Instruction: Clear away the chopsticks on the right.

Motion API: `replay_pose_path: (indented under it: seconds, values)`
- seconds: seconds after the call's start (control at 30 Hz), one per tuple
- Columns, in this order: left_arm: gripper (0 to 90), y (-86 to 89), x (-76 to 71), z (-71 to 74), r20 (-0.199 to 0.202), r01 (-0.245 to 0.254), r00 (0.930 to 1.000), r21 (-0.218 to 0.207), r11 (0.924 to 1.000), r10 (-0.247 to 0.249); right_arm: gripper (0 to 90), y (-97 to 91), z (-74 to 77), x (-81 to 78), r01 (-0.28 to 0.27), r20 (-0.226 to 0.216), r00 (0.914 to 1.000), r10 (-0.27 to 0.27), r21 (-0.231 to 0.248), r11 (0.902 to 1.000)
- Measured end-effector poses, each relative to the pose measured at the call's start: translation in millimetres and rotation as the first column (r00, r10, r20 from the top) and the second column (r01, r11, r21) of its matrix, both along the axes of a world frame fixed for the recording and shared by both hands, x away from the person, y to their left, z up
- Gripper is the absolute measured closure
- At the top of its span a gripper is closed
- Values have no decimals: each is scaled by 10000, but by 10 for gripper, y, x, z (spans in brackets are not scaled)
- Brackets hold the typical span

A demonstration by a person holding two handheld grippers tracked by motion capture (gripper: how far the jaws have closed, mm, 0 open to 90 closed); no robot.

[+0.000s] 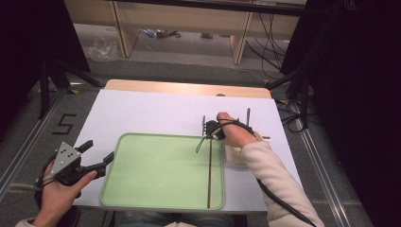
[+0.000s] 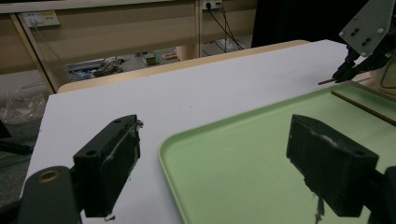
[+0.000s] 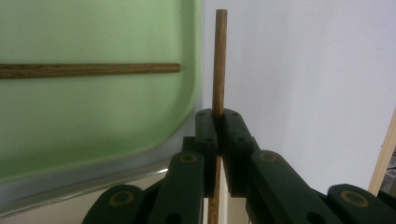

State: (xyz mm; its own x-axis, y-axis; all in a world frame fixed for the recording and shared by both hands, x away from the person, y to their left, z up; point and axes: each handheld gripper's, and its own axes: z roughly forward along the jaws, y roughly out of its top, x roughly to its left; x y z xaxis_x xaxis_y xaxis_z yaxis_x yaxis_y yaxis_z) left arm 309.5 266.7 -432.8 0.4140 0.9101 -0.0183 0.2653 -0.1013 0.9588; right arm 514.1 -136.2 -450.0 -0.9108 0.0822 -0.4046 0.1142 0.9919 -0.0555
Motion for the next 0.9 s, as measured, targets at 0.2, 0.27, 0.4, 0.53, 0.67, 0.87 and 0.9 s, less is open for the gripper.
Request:
replay_pose_path:
  seconds: [0.2,0.27,0.4,0.53,0.67,0.87,0.9]
  values:
    - [171,0,1,-1,2,-6,10000,0,10000,6,871,-2,29,9,-233,494,9985,223,206,9995]
    - [171,-1,1,0,9,-5,10000,-1,10000,5,871,-5,45,16,-286,571,9980,264,381,9989]
    - [172,1,0,1,13,-3,10000,-10,10000,3,871,12,118,11,-257,907,9956,216,439,9987]
    - [172,1,1,0,21,-1,10000,-19,10000,1,872,20,209,15,-205,1282,9917,99,816,9965]
    - [172,2,0,2,29,-1,10000,-25,10000,1,872,28,317,24,-97,1703,9853,-104,1168,9931]
    - [172,4,1,1,24,-1,10000,-31,10000,1,872,36,424,24,275,2019,9771,-666,1904,9813]
    - [172,4,1,1,20,3,10000,-36,10000,-2,872,26,436,46,57,2092,9768,-456,1875,9822]
